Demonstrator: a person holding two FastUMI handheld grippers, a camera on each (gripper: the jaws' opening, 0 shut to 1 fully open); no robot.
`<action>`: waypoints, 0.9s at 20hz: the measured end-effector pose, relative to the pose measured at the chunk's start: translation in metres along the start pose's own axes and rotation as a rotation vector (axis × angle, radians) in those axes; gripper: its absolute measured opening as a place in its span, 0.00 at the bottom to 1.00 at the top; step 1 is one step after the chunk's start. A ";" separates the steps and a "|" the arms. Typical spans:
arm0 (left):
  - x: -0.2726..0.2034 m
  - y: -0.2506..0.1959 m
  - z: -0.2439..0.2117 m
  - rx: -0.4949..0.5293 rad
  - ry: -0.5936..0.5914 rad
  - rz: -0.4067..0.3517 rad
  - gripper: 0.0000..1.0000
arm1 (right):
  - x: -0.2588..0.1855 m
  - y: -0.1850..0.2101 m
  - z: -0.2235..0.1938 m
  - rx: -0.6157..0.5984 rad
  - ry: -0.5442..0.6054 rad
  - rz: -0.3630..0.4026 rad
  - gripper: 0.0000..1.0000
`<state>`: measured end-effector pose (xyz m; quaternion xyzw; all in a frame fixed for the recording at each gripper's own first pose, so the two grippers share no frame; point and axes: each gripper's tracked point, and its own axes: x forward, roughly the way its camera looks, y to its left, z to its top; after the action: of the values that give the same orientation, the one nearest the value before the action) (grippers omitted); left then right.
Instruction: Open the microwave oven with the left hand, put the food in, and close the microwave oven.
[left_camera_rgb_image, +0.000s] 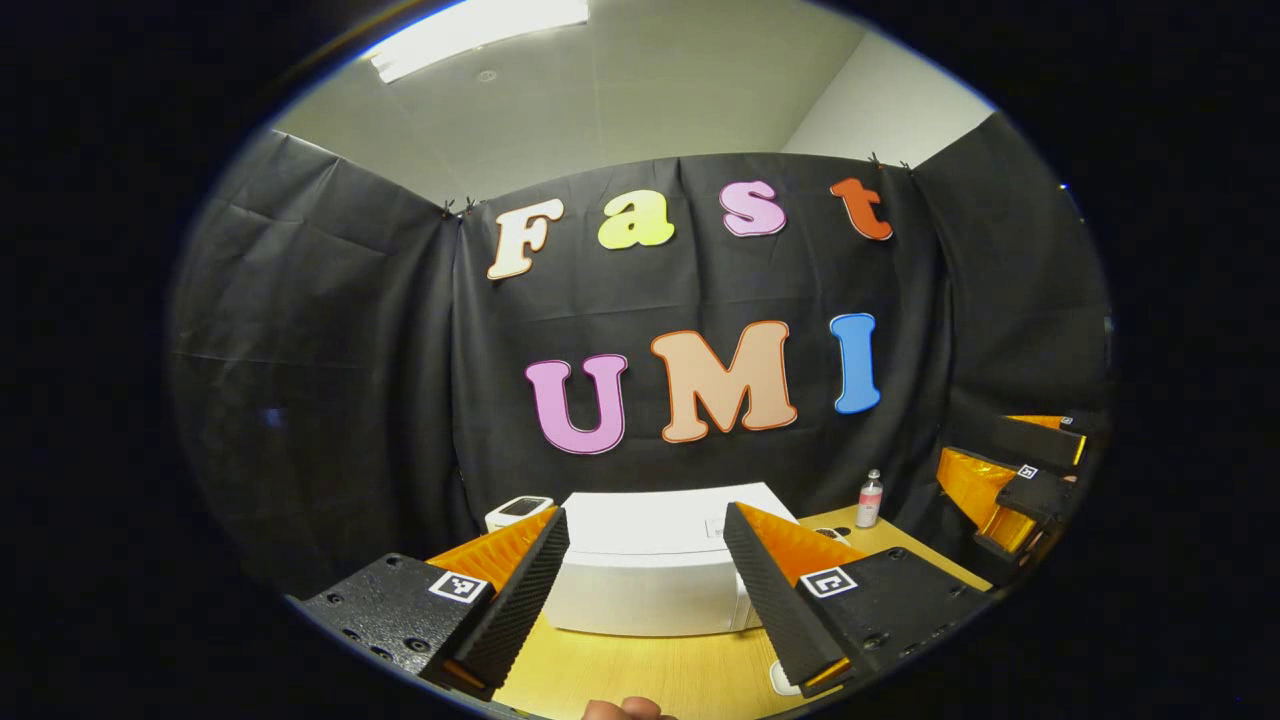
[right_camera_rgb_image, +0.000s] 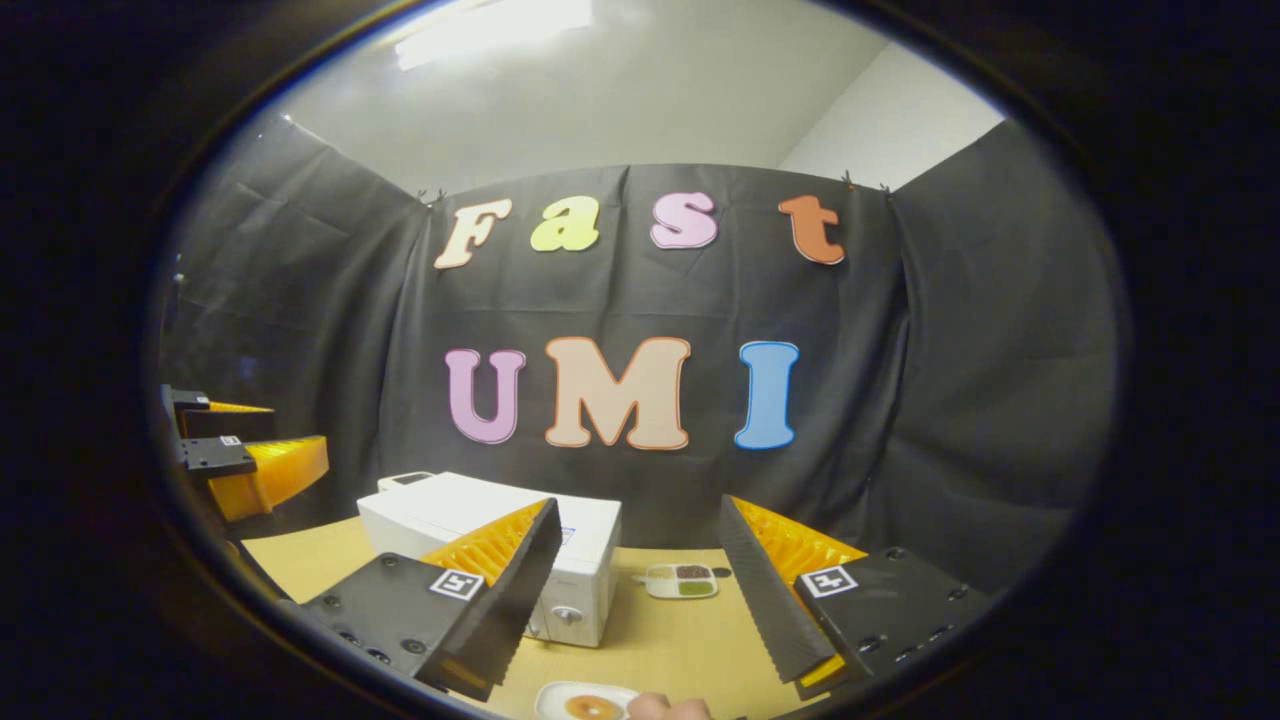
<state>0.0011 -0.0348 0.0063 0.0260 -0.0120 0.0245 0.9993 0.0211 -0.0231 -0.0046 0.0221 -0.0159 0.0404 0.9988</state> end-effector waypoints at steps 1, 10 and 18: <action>0.002 -0.001 0.000 -0.001 0.003 -0.002 0.98 | 0.002 0.000 0.000 -0.004 -0.001 -0.001 0.96; 0.032 -0.014 -0.016 -0.021 0.017 -0.026 0.98 | 0.011 -0.015 -0.004 -0.013 0.012 -0.033 0.96; 0.071 -0.054 -0.090 0.008 0.118 -0.097 1.00 | -0.003 -0.028 -0.005 -0.045 0.033 -0.073 0.96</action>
<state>0.0773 -0.0807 -0.0848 0.0291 0.0481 -0.0226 0.9982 0.0209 -0.0511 -0.0107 -0.0006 0.0003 0.0039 1.0000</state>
